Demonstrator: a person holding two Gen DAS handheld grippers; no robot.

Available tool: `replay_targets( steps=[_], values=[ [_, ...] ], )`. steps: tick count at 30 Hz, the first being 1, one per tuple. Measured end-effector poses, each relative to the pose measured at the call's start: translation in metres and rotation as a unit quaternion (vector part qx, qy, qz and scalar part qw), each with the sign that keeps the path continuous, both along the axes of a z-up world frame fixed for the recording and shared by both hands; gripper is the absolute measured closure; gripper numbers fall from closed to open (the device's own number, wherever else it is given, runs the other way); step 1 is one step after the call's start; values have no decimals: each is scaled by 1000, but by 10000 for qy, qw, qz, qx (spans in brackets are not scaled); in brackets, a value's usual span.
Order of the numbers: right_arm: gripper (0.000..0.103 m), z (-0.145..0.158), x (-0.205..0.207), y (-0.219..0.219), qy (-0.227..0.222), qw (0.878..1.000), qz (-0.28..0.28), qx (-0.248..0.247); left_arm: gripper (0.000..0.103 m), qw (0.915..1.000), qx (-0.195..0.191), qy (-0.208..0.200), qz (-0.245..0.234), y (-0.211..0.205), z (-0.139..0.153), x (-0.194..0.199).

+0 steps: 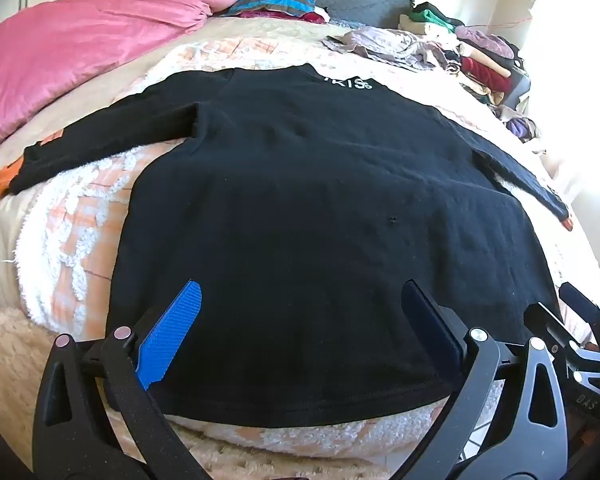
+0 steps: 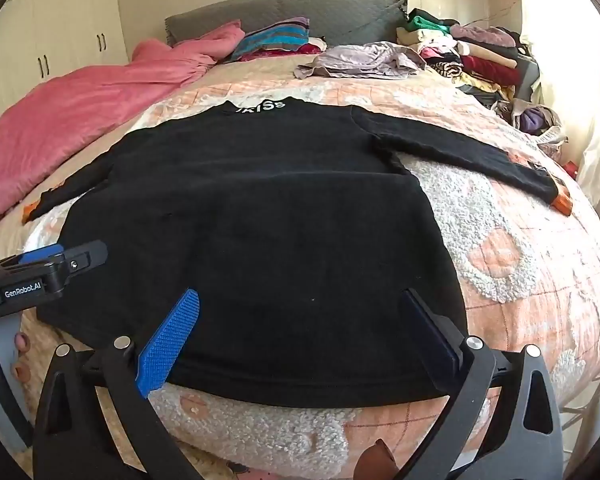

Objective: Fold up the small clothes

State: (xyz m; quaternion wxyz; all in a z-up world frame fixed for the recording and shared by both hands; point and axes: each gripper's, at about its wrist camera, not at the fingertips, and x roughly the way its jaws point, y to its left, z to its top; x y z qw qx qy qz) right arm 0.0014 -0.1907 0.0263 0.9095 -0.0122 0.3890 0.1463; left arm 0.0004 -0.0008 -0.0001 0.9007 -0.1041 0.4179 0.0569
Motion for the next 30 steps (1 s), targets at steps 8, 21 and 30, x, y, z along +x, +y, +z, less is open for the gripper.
replay_targets(
  steps=[8, 21, 30],
  values=[
    [4, 9, -15, 17, -163, 9997, 17, -192, 9, 10000, -2, -39, 2, -2, 6, -3],
    [4, 12, -15, 15, -200, 9997, 15, -149, 9, 10000, 12, -80, -14, 4, 8, -3],
    [4, 13, -17, 16, -213, 9997, 60, -131, 9, 9999, 36, -95, -16, 3, 9, -4]
  ],
)
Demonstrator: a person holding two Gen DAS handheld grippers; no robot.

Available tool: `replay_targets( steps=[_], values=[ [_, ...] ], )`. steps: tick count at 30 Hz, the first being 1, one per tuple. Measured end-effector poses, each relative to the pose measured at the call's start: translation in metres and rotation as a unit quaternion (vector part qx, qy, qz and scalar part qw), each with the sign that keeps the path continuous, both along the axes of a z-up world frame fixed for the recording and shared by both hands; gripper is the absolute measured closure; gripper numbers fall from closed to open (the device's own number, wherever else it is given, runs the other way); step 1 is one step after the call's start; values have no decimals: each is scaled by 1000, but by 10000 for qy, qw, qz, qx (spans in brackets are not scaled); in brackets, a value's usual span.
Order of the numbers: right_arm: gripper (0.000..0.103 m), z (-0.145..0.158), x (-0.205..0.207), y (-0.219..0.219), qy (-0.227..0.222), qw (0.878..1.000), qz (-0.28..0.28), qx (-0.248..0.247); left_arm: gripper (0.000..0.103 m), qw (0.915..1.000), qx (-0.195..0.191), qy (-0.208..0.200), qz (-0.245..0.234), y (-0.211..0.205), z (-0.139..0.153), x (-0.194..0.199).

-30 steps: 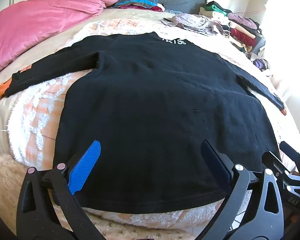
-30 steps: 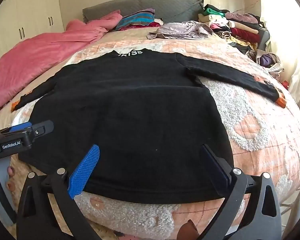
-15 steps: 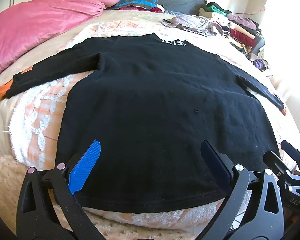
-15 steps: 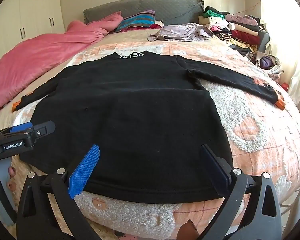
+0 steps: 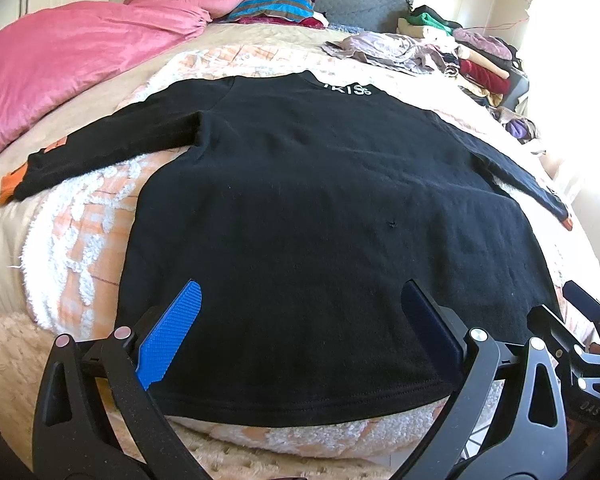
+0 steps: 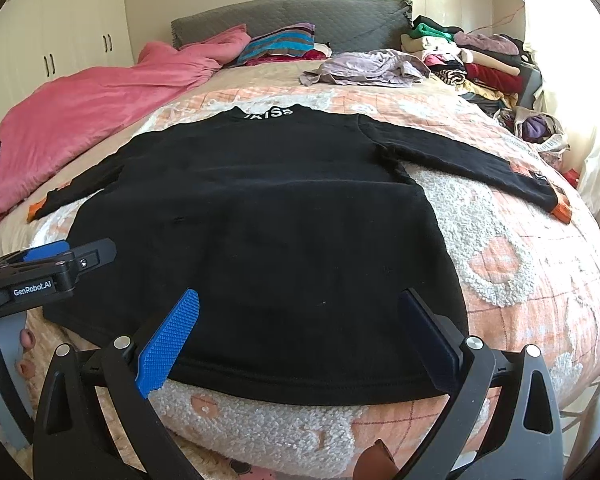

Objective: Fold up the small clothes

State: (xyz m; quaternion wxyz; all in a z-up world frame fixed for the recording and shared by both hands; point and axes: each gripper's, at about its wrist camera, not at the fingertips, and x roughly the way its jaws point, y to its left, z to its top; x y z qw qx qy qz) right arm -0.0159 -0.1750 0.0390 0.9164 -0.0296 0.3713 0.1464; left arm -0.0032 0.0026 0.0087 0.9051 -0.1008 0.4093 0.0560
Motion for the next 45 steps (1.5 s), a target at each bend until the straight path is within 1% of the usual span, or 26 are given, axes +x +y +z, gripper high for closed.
replay_targets(
  steps=[21, 45],
  values=[
    [4, -2, -2, 3, -18, 10000, 24, -61, 9, 10000, 5, -15, 5, 0, 2, 0],
    [4, 1, -3, 5, -24, 10000, 27, -3, 9, 10000, 16, -44, -15, 1, 4, -1]
  ],
)
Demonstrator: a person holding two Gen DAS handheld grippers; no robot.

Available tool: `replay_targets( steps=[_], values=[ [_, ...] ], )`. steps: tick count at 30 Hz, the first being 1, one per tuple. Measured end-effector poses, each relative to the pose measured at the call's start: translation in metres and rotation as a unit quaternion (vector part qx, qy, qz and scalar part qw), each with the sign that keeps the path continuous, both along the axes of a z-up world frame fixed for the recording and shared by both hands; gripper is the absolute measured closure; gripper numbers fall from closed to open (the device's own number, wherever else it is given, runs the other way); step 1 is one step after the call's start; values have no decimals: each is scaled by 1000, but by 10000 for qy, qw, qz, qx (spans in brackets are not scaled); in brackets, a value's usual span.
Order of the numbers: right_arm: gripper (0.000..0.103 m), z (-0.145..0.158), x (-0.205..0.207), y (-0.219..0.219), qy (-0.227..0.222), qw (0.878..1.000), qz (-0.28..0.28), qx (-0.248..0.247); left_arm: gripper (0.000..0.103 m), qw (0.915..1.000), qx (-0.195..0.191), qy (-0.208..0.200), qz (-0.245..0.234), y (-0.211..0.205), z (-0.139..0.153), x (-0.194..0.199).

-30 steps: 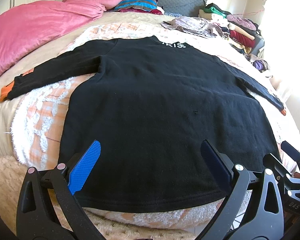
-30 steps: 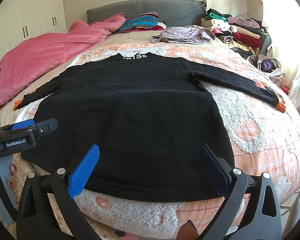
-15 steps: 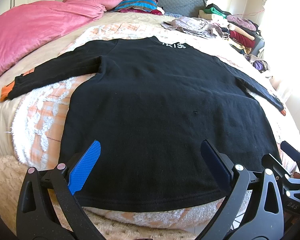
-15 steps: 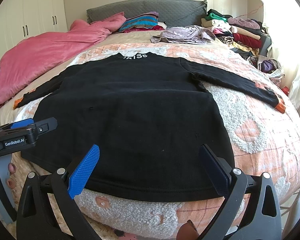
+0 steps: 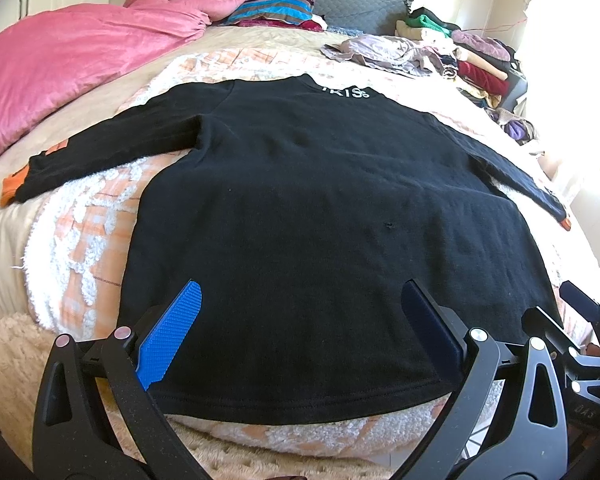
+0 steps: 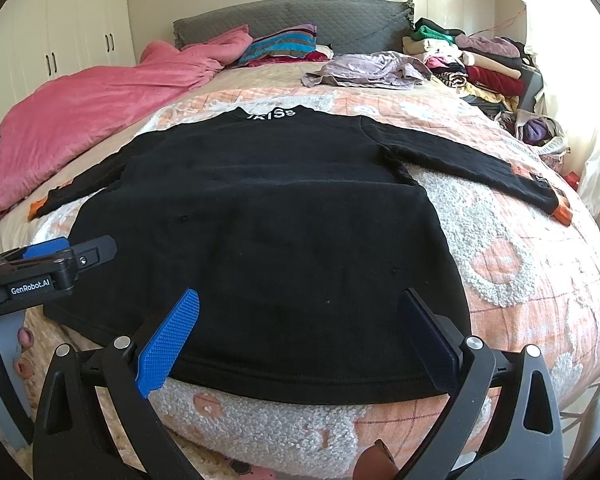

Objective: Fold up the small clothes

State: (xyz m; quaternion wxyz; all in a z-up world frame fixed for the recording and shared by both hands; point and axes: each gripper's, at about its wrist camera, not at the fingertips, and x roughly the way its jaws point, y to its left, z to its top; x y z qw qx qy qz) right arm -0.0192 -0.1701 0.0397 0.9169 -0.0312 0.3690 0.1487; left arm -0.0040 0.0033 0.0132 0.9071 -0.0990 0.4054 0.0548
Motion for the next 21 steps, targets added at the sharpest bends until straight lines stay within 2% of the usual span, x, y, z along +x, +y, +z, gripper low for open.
replay_targets(
  steps=[12, 21],
  values=[
    [4, 3, 12, 0, -10, 9999, -19, 128, 9, 10000, -34, -36, 42, 7, 6, 8],
    [4, 14, 36, 2, -121, 9997, -43, 191, 9, 10000, 43, -87, 18, 12, 16, 27]
  ],
)
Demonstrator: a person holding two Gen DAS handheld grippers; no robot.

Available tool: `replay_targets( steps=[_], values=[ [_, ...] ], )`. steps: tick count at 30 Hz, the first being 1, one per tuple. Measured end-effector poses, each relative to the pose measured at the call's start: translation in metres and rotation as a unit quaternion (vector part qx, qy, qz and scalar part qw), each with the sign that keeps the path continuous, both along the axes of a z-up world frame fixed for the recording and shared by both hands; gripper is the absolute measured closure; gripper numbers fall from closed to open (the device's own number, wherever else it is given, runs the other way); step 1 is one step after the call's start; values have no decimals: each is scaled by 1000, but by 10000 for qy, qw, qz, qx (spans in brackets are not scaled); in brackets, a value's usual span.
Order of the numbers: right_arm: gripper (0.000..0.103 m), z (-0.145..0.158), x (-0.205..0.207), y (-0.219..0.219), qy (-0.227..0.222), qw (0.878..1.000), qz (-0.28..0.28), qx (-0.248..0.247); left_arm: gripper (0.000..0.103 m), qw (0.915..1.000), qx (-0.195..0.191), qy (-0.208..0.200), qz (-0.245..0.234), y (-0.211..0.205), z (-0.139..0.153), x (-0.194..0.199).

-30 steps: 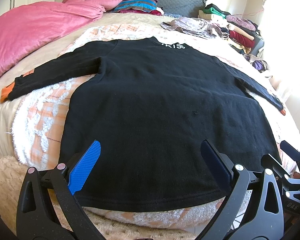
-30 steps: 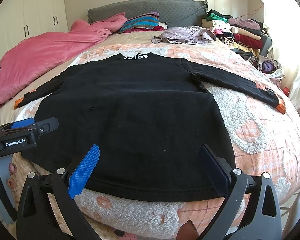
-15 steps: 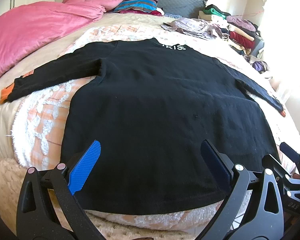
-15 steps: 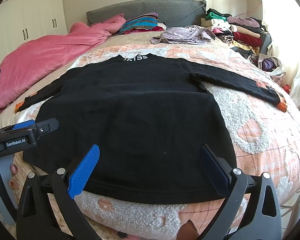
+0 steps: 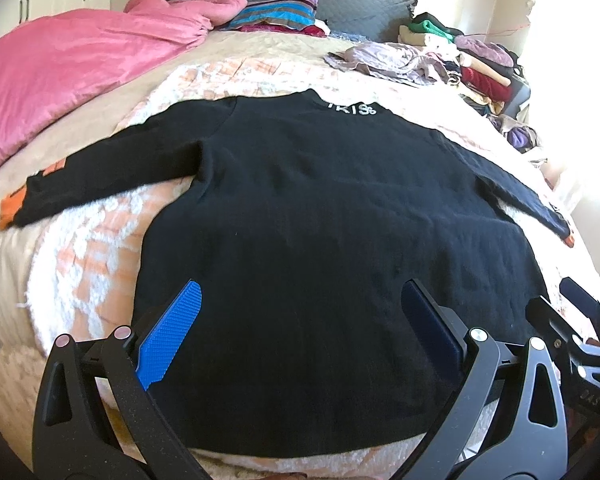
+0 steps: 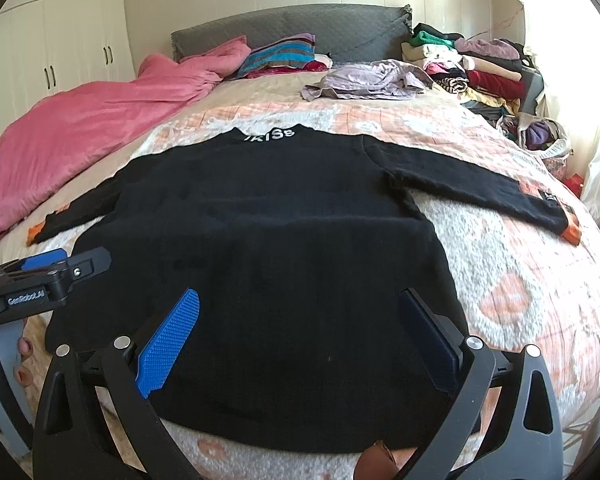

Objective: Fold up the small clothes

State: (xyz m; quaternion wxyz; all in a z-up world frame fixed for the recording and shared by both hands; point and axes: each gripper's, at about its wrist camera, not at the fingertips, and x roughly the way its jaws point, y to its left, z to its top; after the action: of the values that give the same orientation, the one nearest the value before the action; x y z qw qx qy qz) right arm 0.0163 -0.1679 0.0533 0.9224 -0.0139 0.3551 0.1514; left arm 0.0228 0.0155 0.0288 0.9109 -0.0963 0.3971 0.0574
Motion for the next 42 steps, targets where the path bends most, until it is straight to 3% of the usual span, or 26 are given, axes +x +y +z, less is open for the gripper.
replay_targets(
  steps=[24, 42],
  values=[
    [4, 28, 62, -4, -380, 9988, -280, 98, 9, 9999, -31, -54, -78, 10, 17, 59],
    [4, 20, 127, -74, -182, 9904, -1367, 112, 9, 9998, -163, 8, -130, 5, 19, 113]
  ],
)
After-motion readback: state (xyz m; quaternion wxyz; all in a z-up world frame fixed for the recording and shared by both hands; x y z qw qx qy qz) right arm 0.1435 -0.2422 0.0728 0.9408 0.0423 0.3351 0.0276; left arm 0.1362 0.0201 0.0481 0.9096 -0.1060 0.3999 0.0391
